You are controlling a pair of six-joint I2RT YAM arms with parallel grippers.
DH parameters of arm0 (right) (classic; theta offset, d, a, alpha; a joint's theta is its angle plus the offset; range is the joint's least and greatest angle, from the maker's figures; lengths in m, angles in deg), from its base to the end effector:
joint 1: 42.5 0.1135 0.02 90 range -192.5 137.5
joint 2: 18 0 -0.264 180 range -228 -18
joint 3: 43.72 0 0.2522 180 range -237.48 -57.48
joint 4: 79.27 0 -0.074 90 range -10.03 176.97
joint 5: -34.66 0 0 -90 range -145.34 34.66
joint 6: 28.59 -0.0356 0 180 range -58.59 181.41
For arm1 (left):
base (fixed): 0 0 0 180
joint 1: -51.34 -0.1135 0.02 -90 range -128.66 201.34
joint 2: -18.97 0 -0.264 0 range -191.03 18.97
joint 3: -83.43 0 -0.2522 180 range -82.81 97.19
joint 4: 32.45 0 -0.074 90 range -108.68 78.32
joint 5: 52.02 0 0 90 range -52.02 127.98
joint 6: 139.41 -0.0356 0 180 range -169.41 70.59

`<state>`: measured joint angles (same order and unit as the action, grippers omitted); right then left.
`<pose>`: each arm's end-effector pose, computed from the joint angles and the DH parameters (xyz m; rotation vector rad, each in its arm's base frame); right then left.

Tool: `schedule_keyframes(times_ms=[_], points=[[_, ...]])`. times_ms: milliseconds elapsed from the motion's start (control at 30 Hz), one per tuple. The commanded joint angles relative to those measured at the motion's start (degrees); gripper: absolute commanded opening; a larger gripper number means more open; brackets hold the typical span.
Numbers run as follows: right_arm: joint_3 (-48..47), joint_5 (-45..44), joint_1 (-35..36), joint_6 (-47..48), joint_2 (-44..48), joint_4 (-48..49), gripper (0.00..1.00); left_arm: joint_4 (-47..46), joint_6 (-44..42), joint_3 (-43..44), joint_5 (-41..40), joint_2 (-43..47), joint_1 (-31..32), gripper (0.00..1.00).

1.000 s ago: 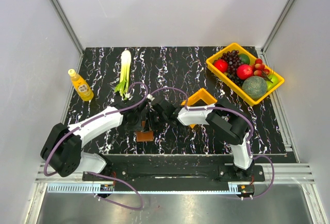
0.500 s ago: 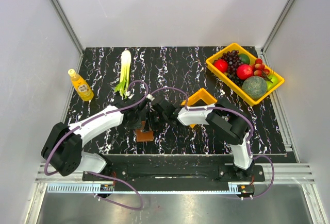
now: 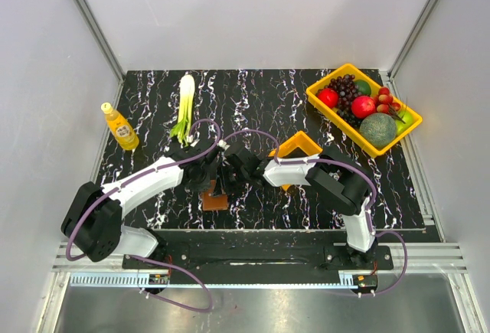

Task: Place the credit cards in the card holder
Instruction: Close the card holder at the center of the board.

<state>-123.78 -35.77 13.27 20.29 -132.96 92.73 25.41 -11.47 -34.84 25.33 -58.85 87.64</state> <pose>0.2247 0.3515 0.1353 -0.5260 2.5570 1.1469 0.1954 -0.1338 0.1972 -0.0834 2.7855 0.0092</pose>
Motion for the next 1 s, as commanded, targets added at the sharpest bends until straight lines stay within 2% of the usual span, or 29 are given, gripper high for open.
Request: schedule_keyframes(times_ms=[0,133,400,600,967], points=[[-0.1,-0.7,0.6,1.7,-2.2,-2.7,0.10,-1.2,-0.1,0.6,-0.4,0.2,0.2,0.00],[-0.1,-0.8,0.6,1.7,-2.3,-2.7,0.10,-2.3,-0.2,-0.1,0.2,0.3,0.2,0.00],[0.5,-1.9,0.6,1.0,-2.2,-2.7,0.10,-10.1,0.8,-2.3,5.7,-0.6,0.2,0.00],[2.3,-3.9,0.6,0.4,-0.6,-1.6,0.10,-12.5,1.5,-4.1,6.2,-2.2,0.3,0.00],[3.4,-5.3,0.6,0.0,0.9,-0.6,0.11,-13.6,2.0,-5.2,6.1,0.4,0.3,0.00]])
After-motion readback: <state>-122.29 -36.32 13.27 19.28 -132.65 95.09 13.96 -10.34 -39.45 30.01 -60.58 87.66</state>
